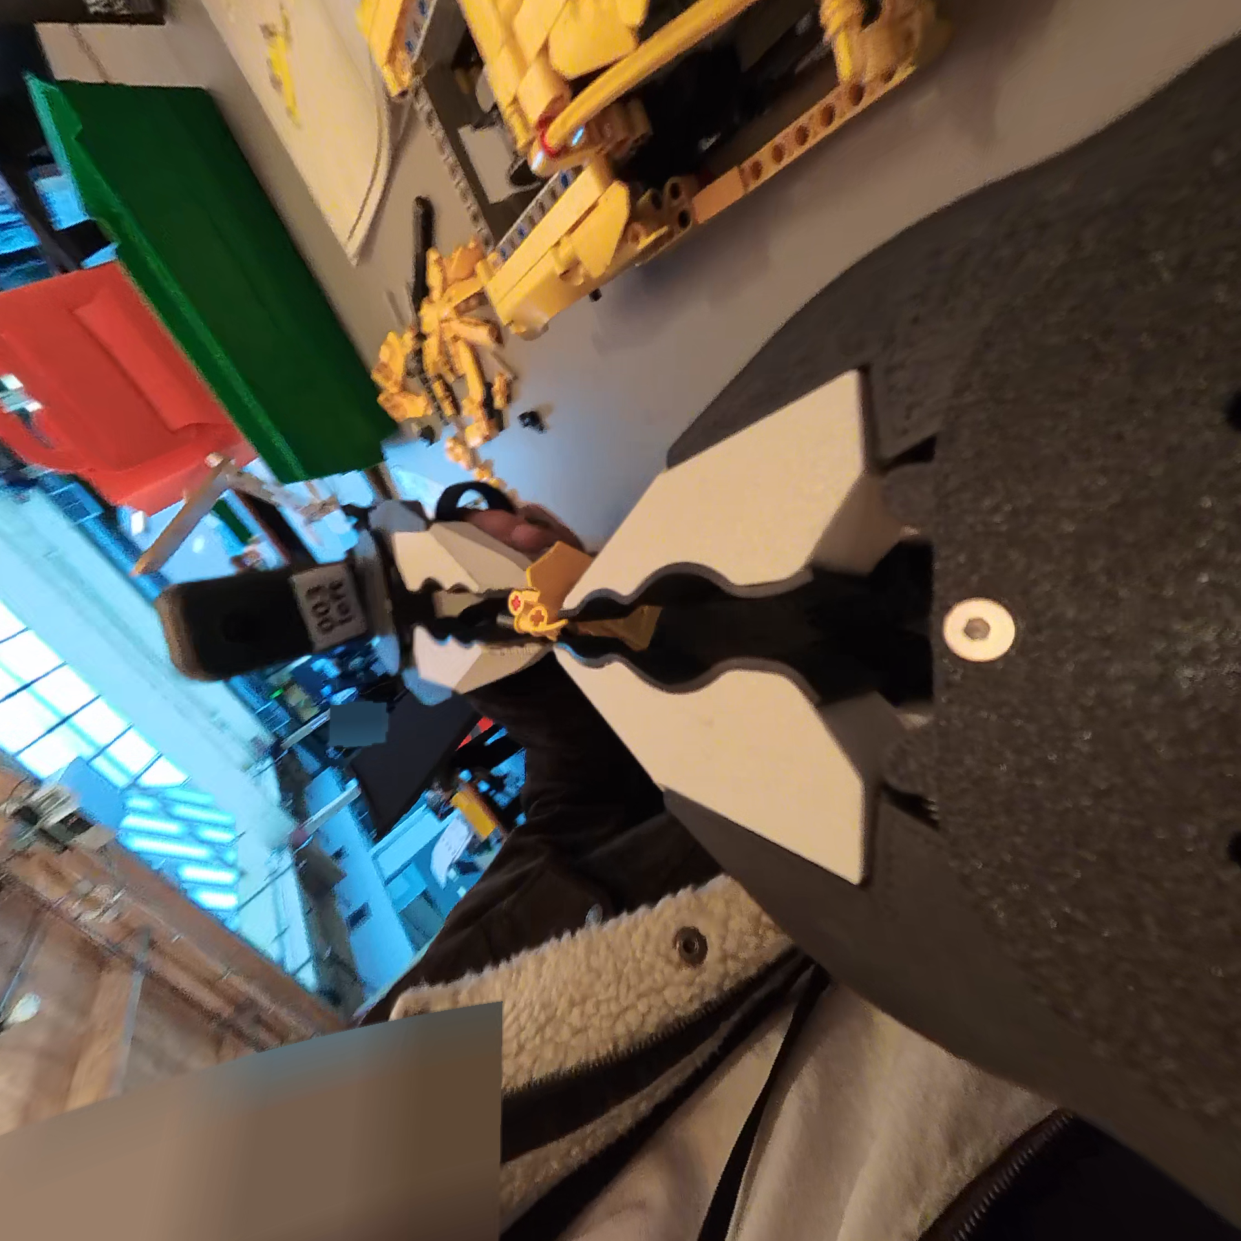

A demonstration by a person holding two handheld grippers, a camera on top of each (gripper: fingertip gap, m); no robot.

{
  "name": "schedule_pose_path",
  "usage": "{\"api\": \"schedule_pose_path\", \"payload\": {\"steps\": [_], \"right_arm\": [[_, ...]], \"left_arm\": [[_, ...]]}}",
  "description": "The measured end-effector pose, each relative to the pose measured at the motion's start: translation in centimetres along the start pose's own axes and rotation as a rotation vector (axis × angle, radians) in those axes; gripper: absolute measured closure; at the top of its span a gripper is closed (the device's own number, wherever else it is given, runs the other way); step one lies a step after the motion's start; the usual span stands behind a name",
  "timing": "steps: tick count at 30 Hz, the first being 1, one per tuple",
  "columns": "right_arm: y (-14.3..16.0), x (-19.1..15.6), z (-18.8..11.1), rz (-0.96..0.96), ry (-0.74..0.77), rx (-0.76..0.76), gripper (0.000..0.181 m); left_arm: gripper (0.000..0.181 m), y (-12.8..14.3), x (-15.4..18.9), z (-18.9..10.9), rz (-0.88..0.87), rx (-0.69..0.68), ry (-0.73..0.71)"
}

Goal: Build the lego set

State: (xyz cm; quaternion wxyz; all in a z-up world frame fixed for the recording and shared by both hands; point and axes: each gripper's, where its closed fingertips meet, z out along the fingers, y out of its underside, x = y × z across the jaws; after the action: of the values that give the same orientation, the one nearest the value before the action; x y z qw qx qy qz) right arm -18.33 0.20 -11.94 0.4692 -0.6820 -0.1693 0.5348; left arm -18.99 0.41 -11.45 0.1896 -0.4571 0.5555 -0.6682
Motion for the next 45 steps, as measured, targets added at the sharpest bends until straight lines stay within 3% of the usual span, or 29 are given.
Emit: {"api": "schedule_pose_path", "payload": {"steps": [5, 17, 24, 29, 33, 37, 40, 42, 45], "right_arm": [[2.0, 2.1, -0.3, -0.062, 0.157, -0.167, 0.178], [2.4, 0.7, -0.4, 0.004, 0.035, -0.170, 0.179], [3.7, 1.0, -0.5, -0.033, 0.073, -0.296, 0.179], [3.2, 1.1, -0.5, -0.039, 0.081, -0.256, 0.178], [1.4, 1.2, -0.3, -0.093, 0.095, -0.131, 0.177], [-0.5, 1.1, -0.9, -0.079, 0.081, -0.014, 0.164], [0.1, 1.4, -0.2, -0.269, 0.154, -0.046, 0.135], [0.2, 1.1, 0.8, -0.390, 0.176, -0.034, 0.124], [-0.6, 0.2, 1.9, -0.411, 0.155, 0.029, 0.112]], "left_arm": [[0.169, 2.5, -1.8, 0.2, 0.082, -0.164, -0.130], [0.170, 3.0, -0.4, 0.8, 0.094, -0.184, -0.051], [0.171, 4.4, -0.4, 1.5, 0.130, -0.267, -0.064], [0.169, 4.1, -0.6, 1.4, 0.113, -0.243, -0.071], [0.168, 2.3, -1.1, 0.8, 0.026, -0.132, -0.063], [0.168, 1.6, -1.1, 0.0, -0.095, -0.074, -0.004], [0.168, 0.7, -1.7, -0.5, -0.224, -0.003, 0.033], [0.168, -0.2, -1.4, -1.1, -0.368, 0.074, 0.133], [0.168, -1.6, -1.4, -2.2, -0.541, 0.189, 0.260]]}}
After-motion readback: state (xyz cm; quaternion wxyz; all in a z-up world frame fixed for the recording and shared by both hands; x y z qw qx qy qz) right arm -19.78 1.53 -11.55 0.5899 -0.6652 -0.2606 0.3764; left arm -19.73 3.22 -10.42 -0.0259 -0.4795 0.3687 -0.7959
